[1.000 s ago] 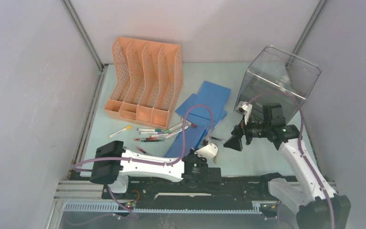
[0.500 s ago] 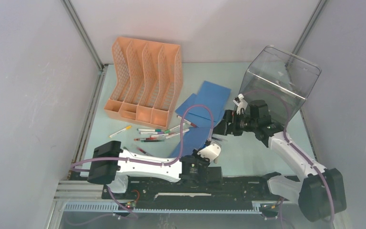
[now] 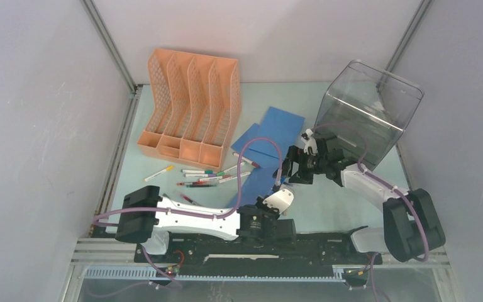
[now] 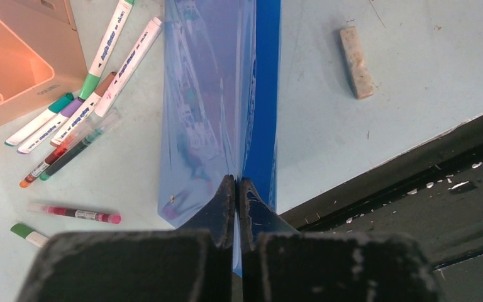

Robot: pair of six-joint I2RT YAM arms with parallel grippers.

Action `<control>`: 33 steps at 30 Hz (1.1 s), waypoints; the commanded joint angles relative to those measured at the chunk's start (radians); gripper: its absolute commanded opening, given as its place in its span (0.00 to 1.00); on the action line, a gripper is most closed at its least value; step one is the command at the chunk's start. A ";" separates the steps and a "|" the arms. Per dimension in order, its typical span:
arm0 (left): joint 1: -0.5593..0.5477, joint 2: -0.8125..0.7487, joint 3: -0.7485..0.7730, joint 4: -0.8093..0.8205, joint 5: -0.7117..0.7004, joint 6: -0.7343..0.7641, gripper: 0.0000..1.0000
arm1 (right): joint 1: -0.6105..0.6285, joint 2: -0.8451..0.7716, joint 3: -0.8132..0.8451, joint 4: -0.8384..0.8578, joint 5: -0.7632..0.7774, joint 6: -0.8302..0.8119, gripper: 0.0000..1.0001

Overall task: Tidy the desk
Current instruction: Pick up the folder from the center of the board.

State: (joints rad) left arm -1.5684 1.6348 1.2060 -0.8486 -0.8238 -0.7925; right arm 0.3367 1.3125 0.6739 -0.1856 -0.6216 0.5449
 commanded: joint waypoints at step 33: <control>0.000 -0.244 -0.175 0.367 0.182 0.060 0.36 | 0.009 0.009 0.005 0.176 -0.222 0.034 0.00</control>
State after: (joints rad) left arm -1.5688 1.5139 1.1030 -0.6025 -0.7025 -0.7303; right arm 0.3630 1.3769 0.6739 -0.0631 -0.7795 0.5854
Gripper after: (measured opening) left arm 0.269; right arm 0.011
